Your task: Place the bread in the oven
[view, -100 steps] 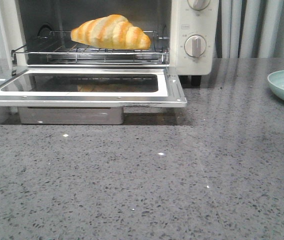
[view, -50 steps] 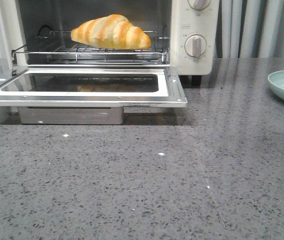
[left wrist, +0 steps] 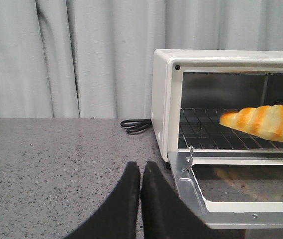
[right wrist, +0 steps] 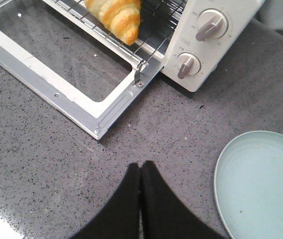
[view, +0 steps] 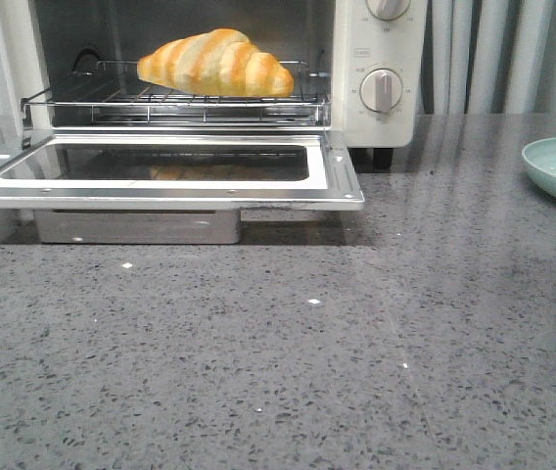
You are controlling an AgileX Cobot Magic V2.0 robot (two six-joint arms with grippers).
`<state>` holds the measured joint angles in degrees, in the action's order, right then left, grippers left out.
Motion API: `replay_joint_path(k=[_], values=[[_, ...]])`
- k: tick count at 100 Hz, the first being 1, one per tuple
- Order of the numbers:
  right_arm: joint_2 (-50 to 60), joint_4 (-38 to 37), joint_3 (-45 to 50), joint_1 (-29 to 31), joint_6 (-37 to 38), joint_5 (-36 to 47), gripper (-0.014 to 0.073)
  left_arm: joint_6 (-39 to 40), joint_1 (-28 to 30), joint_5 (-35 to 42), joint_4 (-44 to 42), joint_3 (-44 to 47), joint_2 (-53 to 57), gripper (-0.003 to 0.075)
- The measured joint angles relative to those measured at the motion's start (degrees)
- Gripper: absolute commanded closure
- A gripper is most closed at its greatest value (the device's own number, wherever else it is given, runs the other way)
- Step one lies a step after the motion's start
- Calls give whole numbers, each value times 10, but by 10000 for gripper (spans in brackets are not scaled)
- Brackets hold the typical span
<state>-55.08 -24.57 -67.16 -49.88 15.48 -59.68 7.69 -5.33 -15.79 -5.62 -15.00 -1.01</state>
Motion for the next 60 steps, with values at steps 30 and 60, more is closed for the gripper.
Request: replay_joint_path(k=[30, 60], values=[[45, 65, 111, 87, -24, 132, 661, 0, 0, 1, 0, 0, 0, 741], [110, 165, 228, 211, -94, 282, 661, 0, 0, 1, 0, 0, 0, 741]])
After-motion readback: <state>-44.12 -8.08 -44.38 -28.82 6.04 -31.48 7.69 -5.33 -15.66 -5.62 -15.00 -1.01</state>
